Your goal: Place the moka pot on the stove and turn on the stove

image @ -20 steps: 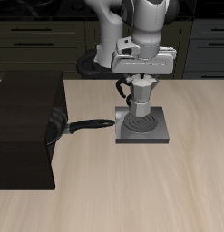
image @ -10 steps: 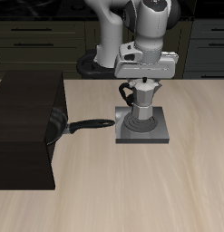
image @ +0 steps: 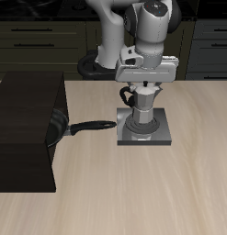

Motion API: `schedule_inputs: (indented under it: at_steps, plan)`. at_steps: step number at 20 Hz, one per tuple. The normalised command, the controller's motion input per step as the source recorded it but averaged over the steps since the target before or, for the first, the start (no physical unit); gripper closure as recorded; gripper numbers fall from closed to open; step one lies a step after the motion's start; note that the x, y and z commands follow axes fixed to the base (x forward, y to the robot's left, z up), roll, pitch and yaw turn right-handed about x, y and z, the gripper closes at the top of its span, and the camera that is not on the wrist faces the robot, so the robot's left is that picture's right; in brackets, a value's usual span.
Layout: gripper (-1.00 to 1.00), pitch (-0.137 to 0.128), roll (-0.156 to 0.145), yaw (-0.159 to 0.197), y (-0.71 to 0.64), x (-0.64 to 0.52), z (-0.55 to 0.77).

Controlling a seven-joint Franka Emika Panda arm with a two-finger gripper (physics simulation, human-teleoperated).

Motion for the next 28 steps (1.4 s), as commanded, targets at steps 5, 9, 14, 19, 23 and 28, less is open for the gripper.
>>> schedule_inputs:
  at_steps: [5, 9, 14, 19, 23, 28]
  plan:
    - [1.00, 0.019, -0.010, 0.012, -0.03, 0.03, -0.10]
    - [1.00, 0.063, -0.019, 0.004, -0.03, 0.01, -0.19]
    - [1.00, 0.007, -0.001, 0.004, -0.05, -0.04, -0.05]
    - [1.00, 0.002, -0.015, -0.001, -0.08, 0.01, -0.03]
    - [-1.00, -0.023, -0.056, -0.001, -0.10, -0.03, 0.02]
    - [-1.00, 0.010, -0.015, 0.017, -0.07, 0.01, 0.03]
